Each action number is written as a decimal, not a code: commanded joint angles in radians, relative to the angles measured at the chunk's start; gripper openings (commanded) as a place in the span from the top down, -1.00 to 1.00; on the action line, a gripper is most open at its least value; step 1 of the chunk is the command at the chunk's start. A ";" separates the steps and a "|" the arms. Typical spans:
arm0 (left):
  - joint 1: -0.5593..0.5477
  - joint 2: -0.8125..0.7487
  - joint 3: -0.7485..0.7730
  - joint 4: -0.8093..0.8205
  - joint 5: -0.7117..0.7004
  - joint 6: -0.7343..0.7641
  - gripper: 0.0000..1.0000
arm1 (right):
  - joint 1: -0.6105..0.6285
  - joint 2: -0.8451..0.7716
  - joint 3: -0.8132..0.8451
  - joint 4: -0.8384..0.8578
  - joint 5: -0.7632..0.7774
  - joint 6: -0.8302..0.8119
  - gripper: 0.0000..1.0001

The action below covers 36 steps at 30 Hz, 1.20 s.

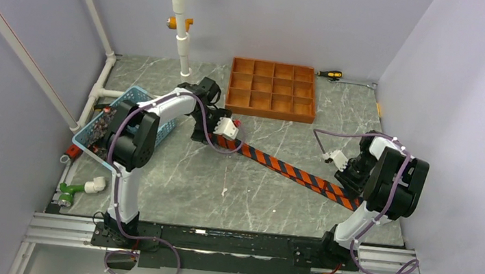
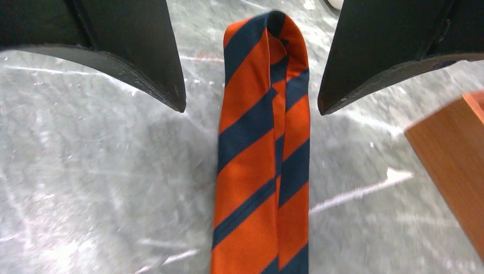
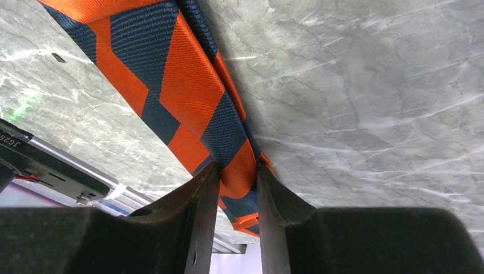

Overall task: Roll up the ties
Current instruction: Flatten out the tie at the center of the board.

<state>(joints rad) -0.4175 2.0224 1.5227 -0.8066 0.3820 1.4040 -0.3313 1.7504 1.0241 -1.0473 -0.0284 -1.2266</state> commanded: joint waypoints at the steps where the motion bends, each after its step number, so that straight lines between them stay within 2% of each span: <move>1: -0.059 -0.023 0.026 -0.038 0.054 0.088 -0.82 | -0.003 0.018 0.023 -0.020 -0.016 -0.001 0.37; 2: -0.068 -0.007 0.030 -0.039 0.044 0.092 -0.83 | -0.003 0.018 0.024 -0.020 -0.013 -0.002 0.37; 4: -0.082 0.045 0.052 -0.050 0.019 0.092 -0.98 | -0.004 0.016 0.026 -0.020 -0.011 -0.003 0.37; 7: -0.092 0.116 0.104 -0.088 -0.019 0.095 -0.95 | -0.006 0.010 0.022 -0.008 -0.004 -0.008 0.37; 12: -0.090 0.161 0.143 -0.214 -0.056 0.094 -0.46 | -0.003 0.003 0.012 0.053 0.038 -0.029 0.38; 19: -0.114 0.045 -0.025 -0.268 -0.006 0.046 0.15 | -0.002 0.088 0.122 0.152 0.089 -0.028 0.38; 23: -0.129 0.010 -0.084 -0.242 0.023 -0.043 0.40 | 0.018 0.156 0.207 0.183 0.089 -0.056 0.37; 29: -0.138 0.007 -0.099 -0.217 0.059 -0.148 0.54 | 0.050 0.207 0.258 0.224 0.118 -0.151 0.33; 33: -0.137 0.025 -0.076 -0.214 0.070 -0.183 0.52 | 0.042 0.226 0.317 0.188 0.108 -0.132 0.02; 36: -0.137 0.036 -0.060 -0.225 0.067 -0.189 0.50 | -0.001 0.232 0.435 0.023 -0.002 -0.052 -0.12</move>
<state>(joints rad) -0.5484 2.0232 1.4593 -0.9623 0.4118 1.2610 -0.2855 1.9659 1.3277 -0.9386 0.0772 -1.3235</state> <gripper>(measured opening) 0.245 0.526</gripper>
